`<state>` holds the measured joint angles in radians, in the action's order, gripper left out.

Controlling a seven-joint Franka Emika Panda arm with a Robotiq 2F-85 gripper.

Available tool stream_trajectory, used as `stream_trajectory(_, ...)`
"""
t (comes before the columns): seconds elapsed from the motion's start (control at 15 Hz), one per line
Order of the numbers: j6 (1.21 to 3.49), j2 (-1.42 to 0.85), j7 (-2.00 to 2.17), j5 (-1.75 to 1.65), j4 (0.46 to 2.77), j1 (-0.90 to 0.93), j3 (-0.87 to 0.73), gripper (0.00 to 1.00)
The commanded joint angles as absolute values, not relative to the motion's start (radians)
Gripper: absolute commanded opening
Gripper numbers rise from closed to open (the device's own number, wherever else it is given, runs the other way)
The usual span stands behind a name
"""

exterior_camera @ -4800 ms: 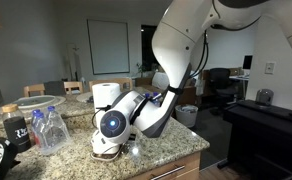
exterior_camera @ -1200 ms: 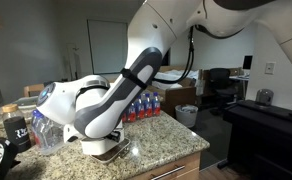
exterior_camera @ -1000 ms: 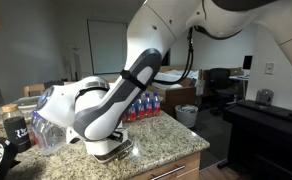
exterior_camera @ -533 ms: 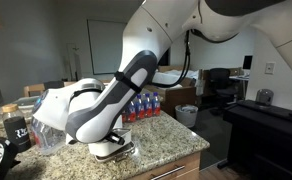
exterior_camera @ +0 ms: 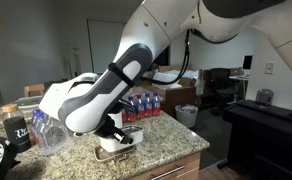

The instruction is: Pick up the bowl and put it on the object

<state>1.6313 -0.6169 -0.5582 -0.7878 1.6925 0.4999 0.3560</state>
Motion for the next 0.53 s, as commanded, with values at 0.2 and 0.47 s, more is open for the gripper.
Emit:
stream_trajectory(0.2, 1.475, -0.637, -0.514, -0.722, 1.55, 0.514, 0.348, 0.05)
stream_trajectory(0.47, 1.446, -0.698, -0.538, -0.747, 1.424, 0.54, 0.344, 0.05)
